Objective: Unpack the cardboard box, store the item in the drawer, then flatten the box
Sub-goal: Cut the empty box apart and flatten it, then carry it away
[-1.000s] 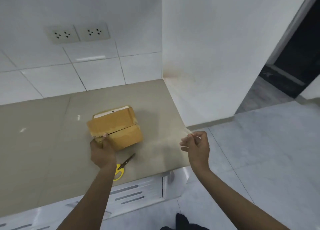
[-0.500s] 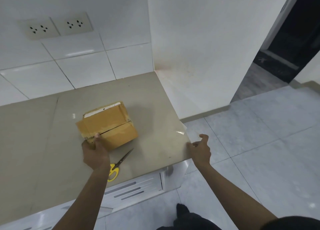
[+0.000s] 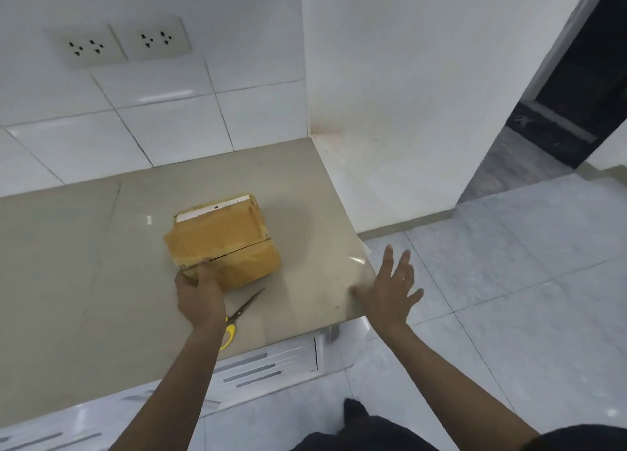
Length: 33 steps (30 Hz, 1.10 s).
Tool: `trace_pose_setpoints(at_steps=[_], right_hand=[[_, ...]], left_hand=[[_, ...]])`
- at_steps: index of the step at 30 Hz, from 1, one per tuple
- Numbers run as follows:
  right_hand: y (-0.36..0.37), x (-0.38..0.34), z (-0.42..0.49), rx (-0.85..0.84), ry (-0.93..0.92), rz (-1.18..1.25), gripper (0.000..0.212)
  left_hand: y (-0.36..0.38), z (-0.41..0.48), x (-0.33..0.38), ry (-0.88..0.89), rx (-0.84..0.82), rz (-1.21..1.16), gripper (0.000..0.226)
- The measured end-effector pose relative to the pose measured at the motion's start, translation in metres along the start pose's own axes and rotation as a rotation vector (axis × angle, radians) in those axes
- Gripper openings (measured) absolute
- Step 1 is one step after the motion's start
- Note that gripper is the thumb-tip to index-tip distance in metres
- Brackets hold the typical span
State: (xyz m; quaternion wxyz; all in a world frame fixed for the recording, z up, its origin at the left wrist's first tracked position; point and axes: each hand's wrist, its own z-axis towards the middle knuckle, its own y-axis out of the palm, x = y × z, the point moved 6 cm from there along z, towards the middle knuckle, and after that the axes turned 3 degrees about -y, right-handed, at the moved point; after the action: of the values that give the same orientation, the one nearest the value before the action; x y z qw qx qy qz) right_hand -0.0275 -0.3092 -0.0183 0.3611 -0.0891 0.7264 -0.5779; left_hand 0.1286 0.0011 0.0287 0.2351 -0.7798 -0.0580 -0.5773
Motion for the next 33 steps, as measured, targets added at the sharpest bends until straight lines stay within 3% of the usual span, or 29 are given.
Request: trace_pose_setpoints(at_steps=[3, 6, 10, 12, 20, 26, 29, 33], right_hand=[[-0.011, -0.049, -0.008, 0.138, -0.372, 0.267, 0.078], [-0.014, -0.106, -0.01, -0.067, -0.531, 0.625, 0.052], [-0.013, -0.165, 0.002, -0.309, -0.535, 0.79, 0.03], [-0.011, -0.177, 0.009, -0.338, -0.529, 0.804, 0.034], [-0.018, -0.174, 0.034, -0.26, -0.551, 0.761, 0.061], [-0.015, -0.192, 0.043, -0.22, -0.569, 0.461, 0.116], [-0.013, -0.196, 0.041, -0.123, -0.639, 0.328, 0.127], [-0.011, -0.197, 0.039, -0.04, -0.672, 0.25, 0.125]], left_hand=[[0.009, -0.003, 0.0, -0.06, -0.15, 0.015, 0.041], [0.018, -0.004, 0.0, -0.079, -0.309, 0.085, 0.036], [0.029, -0.009, -0.001, -0.098, -0.472, 0.137, 0.04], [0.03, -0.012, -0.001, -0.088, -0.502, 0.129, 0.037], [0.016, 0.01, 0.024, 0.199, -0.313, 0.306, 0.043], [0.04, 0.022, 0.053, 0.347, -0.266, 0.5, 0.046], [0.053, 0.024, 0.055, 0.343, -0.303, 0.605, 0.066], [0.062, 0.01, 0.049, 0.28, -0.353, 0.657, 0.121]])
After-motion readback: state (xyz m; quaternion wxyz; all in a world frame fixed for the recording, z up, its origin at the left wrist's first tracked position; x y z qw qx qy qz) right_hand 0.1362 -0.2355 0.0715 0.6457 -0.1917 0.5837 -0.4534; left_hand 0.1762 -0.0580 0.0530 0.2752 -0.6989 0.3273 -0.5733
